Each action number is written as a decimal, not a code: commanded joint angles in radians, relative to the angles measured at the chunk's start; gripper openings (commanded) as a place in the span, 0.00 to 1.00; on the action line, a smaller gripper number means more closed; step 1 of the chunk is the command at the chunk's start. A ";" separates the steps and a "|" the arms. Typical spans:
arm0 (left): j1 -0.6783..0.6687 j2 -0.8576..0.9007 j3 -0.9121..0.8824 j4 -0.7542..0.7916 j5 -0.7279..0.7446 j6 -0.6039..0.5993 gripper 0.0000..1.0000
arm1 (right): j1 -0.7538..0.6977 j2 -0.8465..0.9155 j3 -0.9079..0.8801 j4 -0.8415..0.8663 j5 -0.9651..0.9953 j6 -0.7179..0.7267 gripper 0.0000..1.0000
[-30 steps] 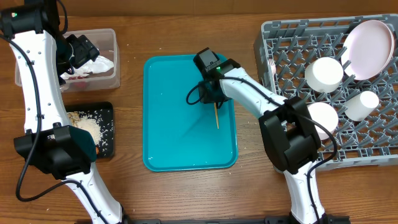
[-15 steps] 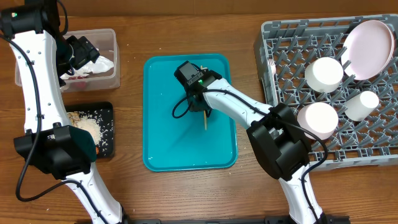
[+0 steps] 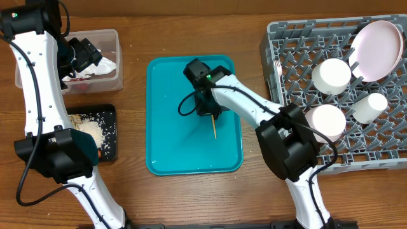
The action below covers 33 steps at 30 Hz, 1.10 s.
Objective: Sort waste into correct bins and load items into the dishwasher rack
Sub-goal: 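Lift the chopstick and carry it right toward the dish rack, then lower the chopstick into the rack beside the fork and release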
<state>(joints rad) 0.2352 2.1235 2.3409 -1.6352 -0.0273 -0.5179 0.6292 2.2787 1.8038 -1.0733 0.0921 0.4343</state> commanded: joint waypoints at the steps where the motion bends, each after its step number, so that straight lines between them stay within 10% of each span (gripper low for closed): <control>1: -0.007 -0.001 -0.005 -0.003 -0.009 -0.002 1.00 | -0.048 0.007 0.124 -0.072 -0.066 0.002 0.04; 14: -0.007 -0.001 -0.005 0.015 -0.010 -0.002 1.00 | -0.448 -0.179 0.547 -0.348 -0.151 -0.290 0.04; 28: -0.007 -0.001 -0.005 0.039 -0.009 -0.002 1.00 | -0.677 -0.174 0.232 -0.174 -0.296 -0.541 0.05; 31: -0.007 -0.001 -0.005 0.039 -0.009 -0.002 1.00 | -0.669 -0.174 0.176 -0.143 -0.296 -0.540 0.19; 33: -0.007 -0.001 -0.005 0.039 -0.009 -0.002 1.00 | -0.669 -0.174 0.174 -0.143 -0.296 -0.531 0.46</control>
<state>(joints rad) 0.2352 2.1235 2.3409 -1.5970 -0.0273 -0.5179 -0.0448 2.1078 1.9827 -1.2251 -0.1905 -0.0921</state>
